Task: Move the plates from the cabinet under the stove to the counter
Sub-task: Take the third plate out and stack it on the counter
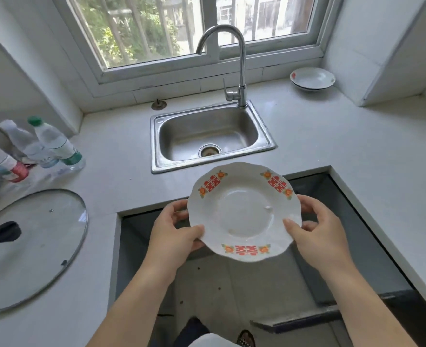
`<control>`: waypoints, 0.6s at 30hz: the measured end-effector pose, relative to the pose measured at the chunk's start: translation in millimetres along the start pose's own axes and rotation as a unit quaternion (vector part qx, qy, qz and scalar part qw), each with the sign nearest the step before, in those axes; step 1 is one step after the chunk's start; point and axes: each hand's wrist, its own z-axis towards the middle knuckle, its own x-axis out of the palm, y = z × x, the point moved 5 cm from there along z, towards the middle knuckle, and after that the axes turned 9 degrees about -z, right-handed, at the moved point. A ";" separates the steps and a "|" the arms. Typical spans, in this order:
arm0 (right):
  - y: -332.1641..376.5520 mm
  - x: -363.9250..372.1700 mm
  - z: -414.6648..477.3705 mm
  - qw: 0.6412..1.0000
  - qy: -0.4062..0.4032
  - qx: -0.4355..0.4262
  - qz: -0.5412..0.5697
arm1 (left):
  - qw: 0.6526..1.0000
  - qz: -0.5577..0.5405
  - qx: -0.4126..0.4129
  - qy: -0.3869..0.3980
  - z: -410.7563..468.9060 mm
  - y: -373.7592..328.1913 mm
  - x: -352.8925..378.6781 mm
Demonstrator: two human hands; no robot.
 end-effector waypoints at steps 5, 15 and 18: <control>-3.4 6.9 43.8 0.998 -0.043 0.035 0.008 | 0.999 0.006 -0.010 0.041 64.7 -13.0 23.2; 32.5 25.2 154.9 0.990 -0.121 0.068 0.018 | 0.990 0.006 -0.033 0.135 214.2 -70.8 71.1; 45.2 30.8 179.2 0.986 -0.151 0.072 0.014 | 0.986 0.015 -0.025 0.161 248.3 -87.1 79.6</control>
